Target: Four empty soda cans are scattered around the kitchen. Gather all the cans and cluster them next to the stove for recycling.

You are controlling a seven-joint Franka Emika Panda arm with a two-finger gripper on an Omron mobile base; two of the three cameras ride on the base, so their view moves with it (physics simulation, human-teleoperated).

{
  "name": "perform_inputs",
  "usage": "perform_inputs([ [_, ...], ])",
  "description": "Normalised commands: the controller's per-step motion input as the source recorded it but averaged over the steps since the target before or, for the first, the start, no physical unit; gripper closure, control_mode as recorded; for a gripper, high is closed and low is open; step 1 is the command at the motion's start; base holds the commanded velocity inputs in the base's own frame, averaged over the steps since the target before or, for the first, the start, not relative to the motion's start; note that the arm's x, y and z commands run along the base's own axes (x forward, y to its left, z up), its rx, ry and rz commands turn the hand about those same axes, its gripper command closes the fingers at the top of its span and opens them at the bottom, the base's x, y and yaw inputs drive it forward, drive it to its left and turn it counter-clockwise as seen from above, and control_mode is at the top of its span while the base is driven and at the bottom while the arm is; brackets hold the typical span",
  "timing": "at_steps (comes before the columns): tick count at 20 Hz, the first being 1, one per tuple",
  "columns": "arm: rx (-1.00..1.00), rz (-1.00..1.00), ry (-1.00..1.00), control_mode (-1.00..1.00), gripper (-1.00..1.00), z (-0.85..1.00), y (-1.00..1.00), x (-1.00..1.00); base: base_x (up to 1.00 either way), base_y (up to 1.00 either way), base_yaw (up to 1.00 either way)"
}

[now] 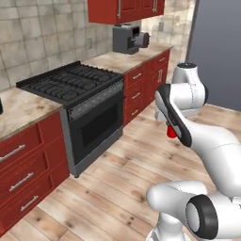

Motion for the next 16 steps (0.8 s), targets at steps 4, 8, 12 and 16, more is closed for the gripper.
perform_inputs([
  [4, 0.00, 0.00, 0.00, 1.00, 1.00, 0.00, 0.00, 0.00, 0.08, 0.03, 0.43],
  [8, 0.00, 0.00, 0.00, 1.00, 1.00, 0.00, 0.00, 0.00, 0.15, 0.00, 0.40],
  [12, 0.00, 0.00, 0.00, 1.00, 1.00, 0.00, 0.00, 0.00, 0.33, 0.00, 0.37],
  [16, 0.00, 0.00, 0.00, 1.00, 1.00, 0.00, 0.00, 0.00, 0.48, -0.02, 0.33],
])
